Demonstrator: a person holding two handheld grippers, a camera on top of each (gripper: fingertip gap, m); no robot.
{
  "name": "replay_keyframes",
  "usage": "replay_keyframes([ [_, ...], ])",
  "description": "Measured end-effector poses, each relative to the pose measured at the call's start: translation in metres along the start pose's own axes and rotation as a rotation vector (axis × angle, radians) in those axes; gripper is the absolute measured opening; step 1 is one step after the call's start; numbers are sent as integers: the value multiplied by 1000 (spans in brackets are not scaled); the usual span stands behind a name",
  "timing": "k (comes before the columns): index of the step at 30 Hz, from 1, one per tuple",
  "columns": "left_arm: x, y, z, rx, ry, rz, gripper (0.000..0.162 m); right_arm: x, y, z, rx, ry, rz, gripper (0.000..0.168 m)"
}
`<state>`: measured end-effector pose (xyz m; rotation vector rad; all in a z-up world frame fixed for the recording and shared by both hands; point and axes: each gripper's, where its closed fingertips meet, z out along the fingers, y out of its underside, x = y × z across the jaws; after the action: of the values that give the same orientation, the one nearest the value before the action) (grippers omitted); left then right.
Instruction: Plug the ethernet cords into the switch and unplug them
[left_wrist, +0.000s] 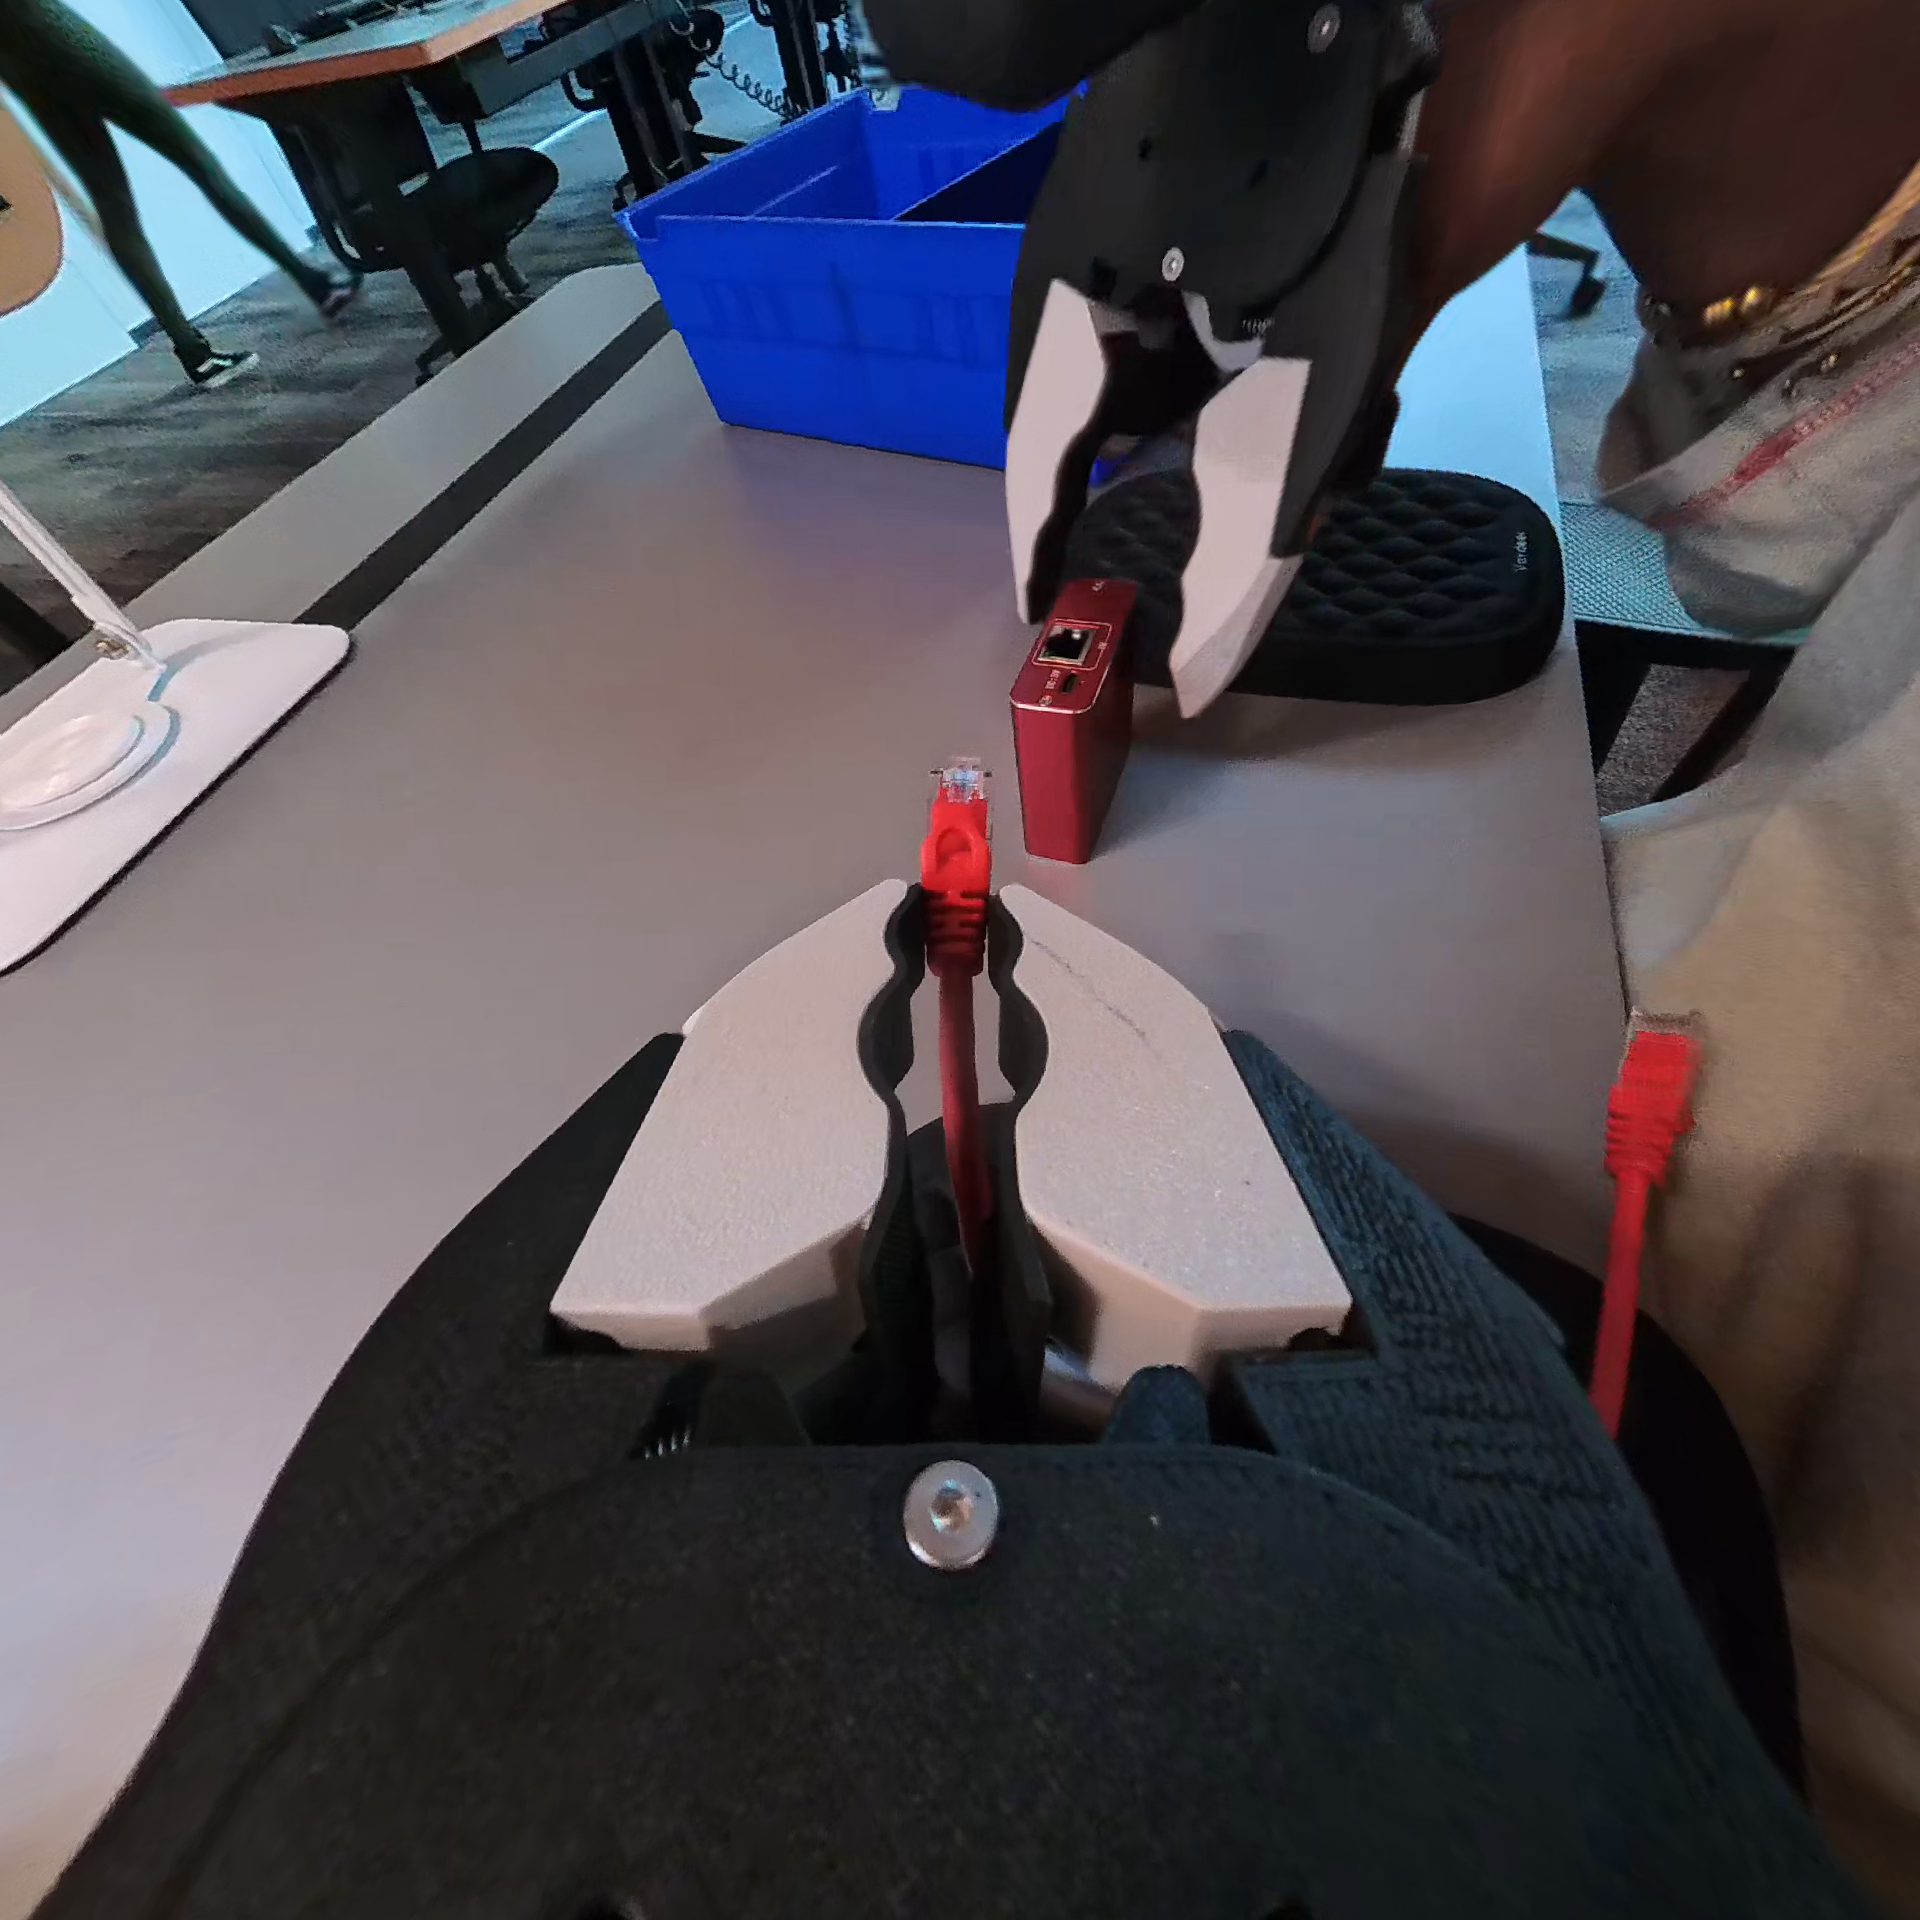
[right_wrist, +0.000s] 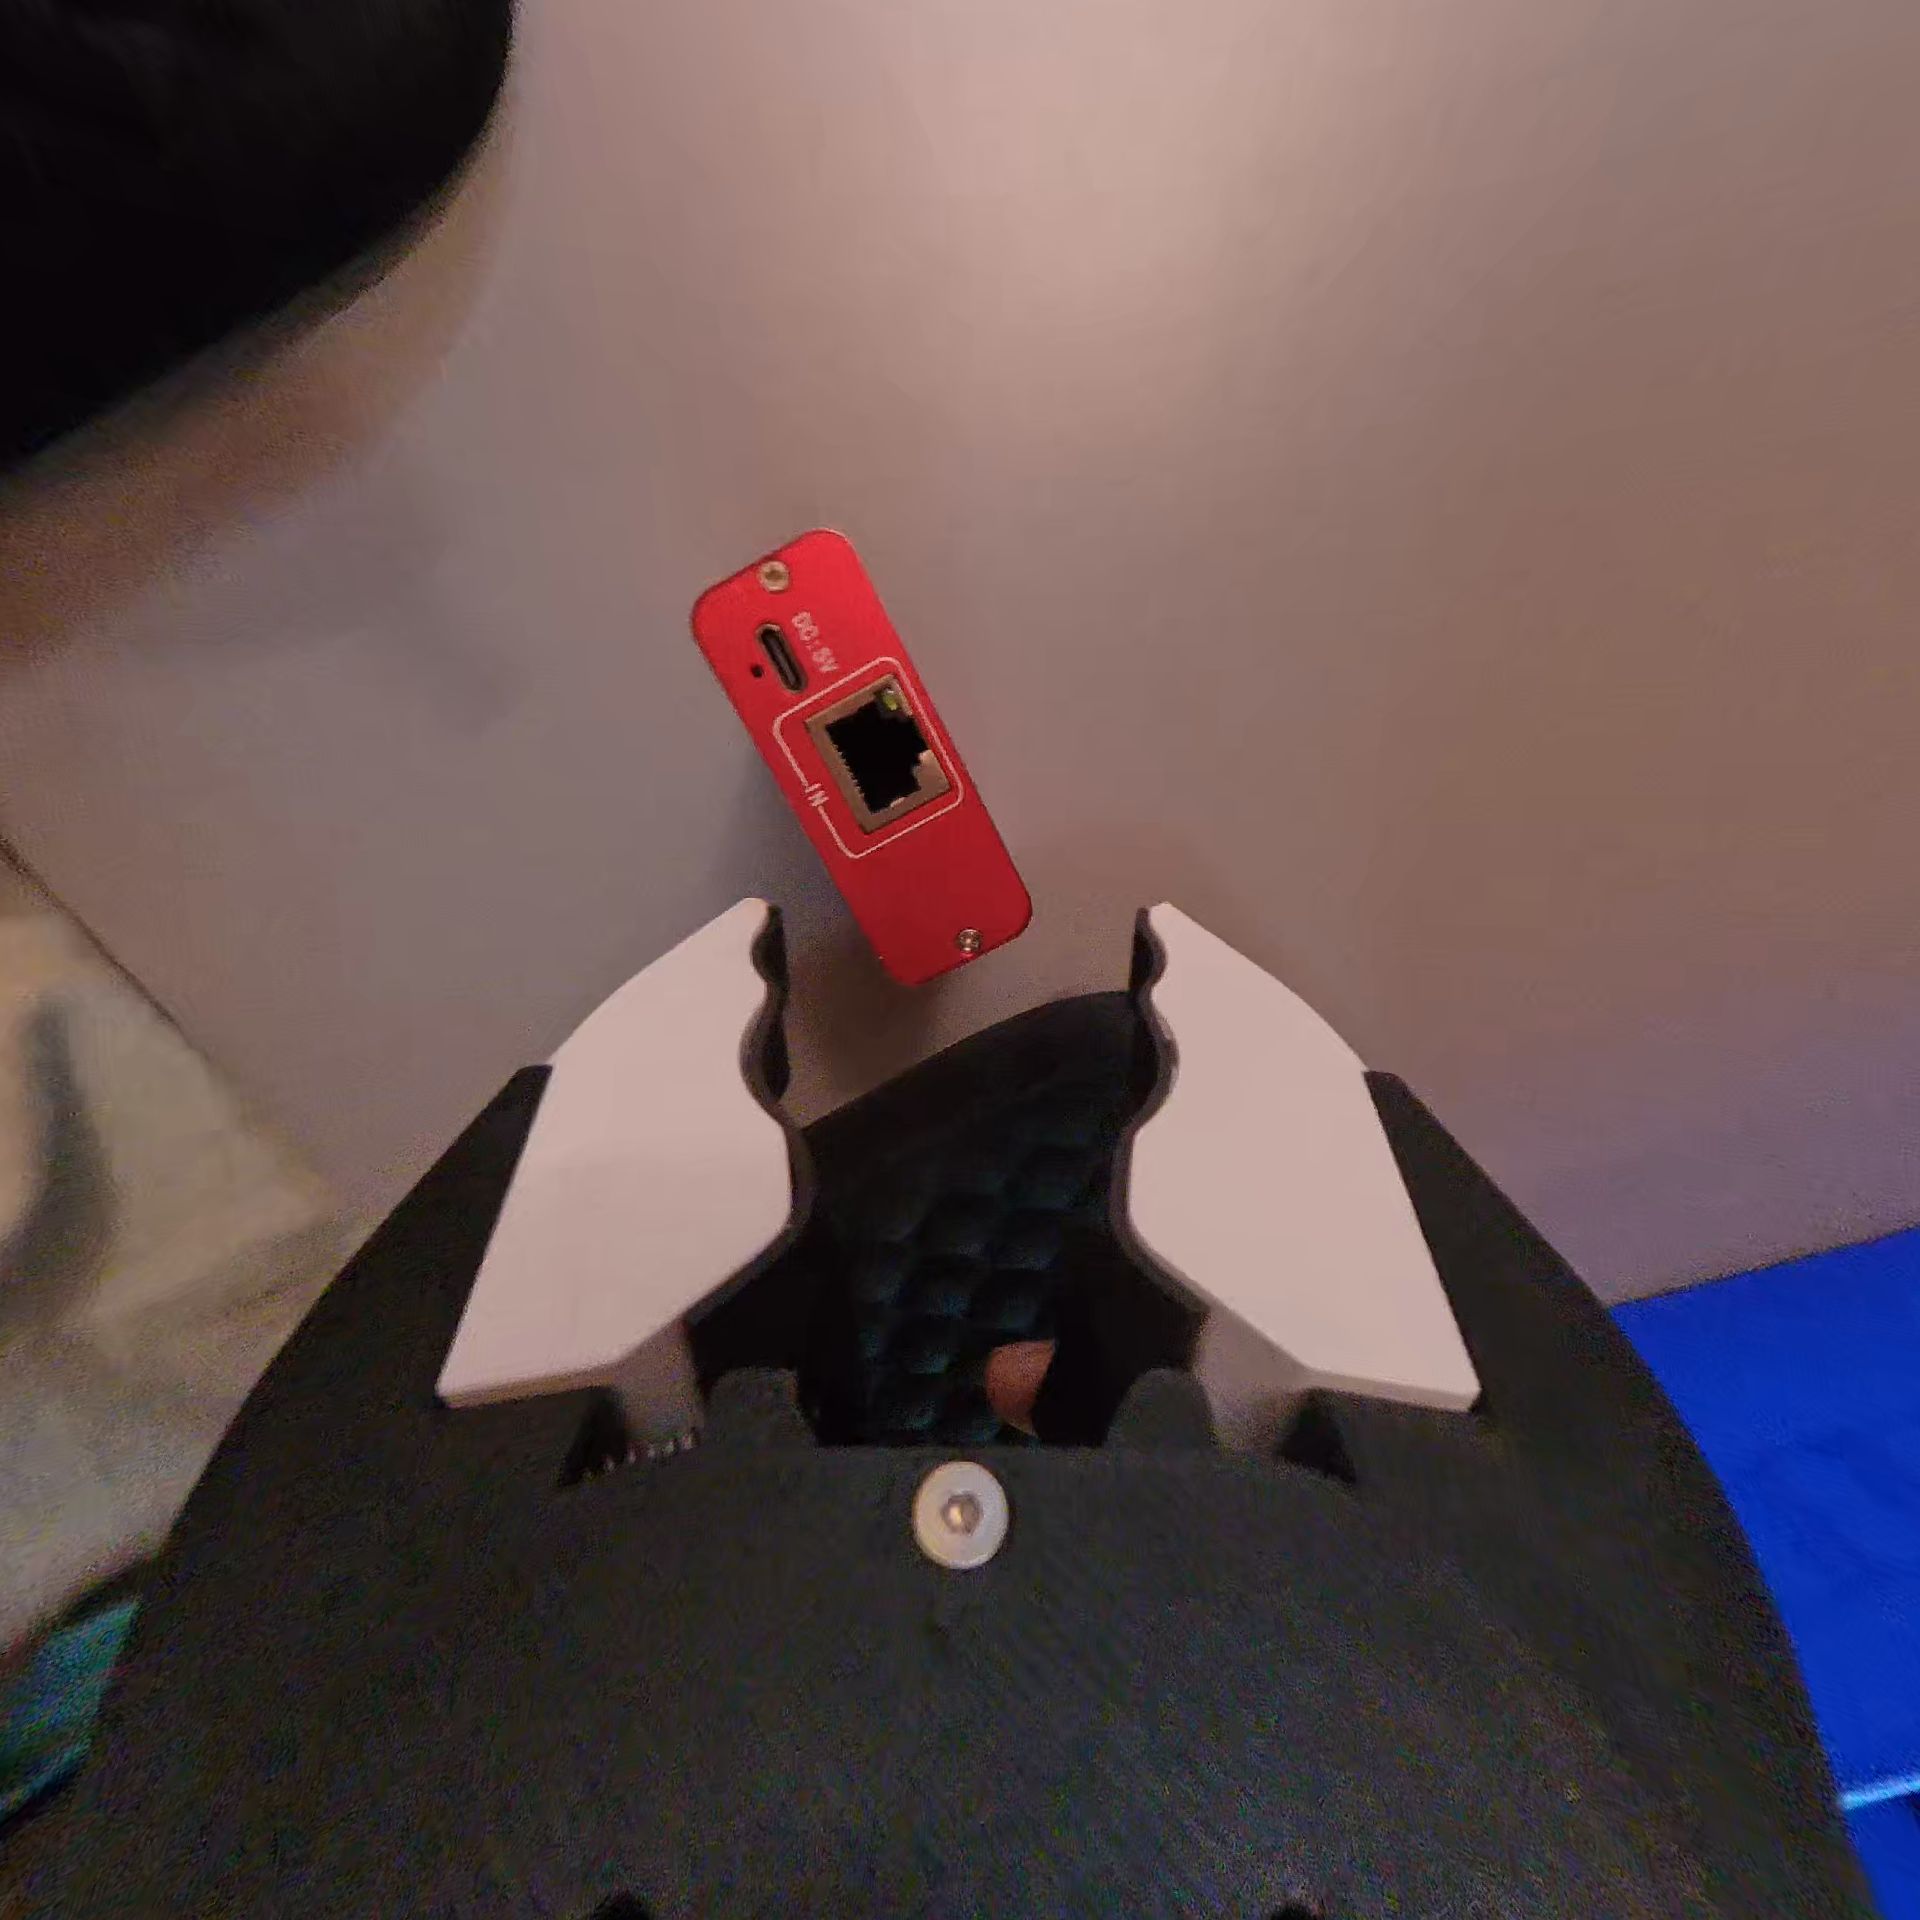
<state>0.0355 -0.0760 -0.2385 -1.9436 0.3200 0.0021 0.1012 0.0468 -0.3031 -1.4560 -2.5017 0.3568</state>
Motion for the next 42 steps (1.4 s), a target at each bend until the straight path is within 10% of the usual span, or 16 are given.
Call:
replay_keyframes([
  [7, 1, 1, -1, 7, 6, 0, 11, -12, -29, -14, 185, -94, -453, 54],
  [21, 1, 0, -4, 14, 2, 1, 11, -6, -30, -4, 17, -193, -1308, 29],
  [28, 0, 0, -3, 32, -4, -16, 11, 6, -59, -27, 196, -77, -386, 108],
  [32, 1, -1, 1, 46, 9, -22, 11, 2, -48, -31, 203, -4, 113, 122],
  [42, 3, 2, 4, 58, 17, -29, 11, -3, -30, 0, -15, 75, 225, 91],
])
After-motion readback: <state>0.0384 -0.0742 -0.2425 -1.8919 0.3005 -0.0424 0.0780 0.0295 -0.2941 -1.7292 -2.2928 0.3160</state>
